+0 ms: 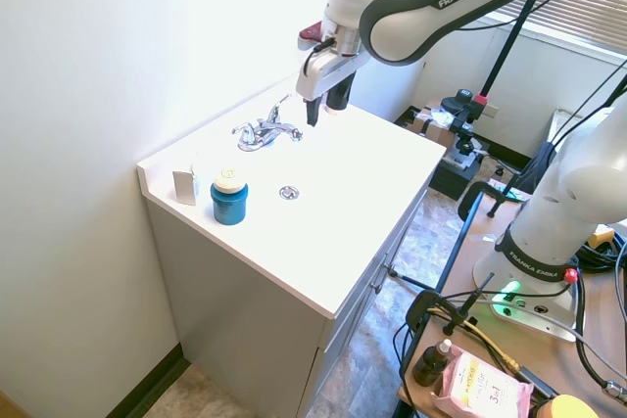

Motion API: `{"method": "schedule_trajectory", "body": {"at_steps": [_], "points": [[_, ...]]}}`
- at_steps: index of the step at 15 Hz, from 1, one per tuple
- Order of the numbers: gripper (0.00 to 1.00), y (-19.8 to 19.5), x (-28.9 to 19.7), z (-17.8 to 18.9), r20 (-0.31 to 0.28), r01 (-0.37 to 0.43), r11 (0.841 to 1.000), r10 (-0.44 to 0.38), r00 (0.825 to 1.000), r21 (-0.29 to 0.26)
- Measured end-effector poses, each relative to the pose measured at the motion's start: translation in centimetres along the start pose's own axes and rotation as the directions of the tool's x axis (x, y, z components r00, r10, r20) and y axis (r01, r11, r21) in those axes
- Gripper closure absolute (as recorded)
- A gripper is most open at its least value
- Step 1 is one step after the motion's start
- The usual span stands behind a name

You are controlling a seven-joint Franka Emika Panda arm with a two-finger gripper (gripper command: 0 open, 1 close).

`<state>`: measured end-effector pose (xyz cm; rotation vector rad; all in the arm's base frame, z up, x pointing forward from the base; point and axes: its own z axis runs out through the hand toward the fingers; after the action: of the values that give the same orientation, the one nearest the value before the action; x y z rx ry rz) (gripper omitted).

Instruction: Turn on the hot water

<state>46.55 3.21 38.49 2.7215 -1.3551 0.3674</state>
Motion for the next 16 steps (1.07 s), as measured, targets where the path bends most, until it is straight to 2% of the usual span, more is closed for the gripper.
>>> {"method": "schedule_trajectory", "body": {"at_steps": [2,4,6,9,16], "points": [[0.00,-3.0,1.4,0.9,-0.085,-0.038,0.999,0.038,0.996,-0.004],[0.00,-6.0,3.0,0.9,-0.189,-0.063,0.998,0.064,0.980,0.013],[0.00,-8.7,2.8,1.2,-0.239,-0.063,0.997,0.069,0.969,0.033],[0.00,-11.6,1.2,2.7,-0.260,-0.055,0.998,0.062,0.964,0.035],[0.00,-14.9,0.0,5.2,-0.282,-0.017,1.000,0.023,0.959,0.022]]}}
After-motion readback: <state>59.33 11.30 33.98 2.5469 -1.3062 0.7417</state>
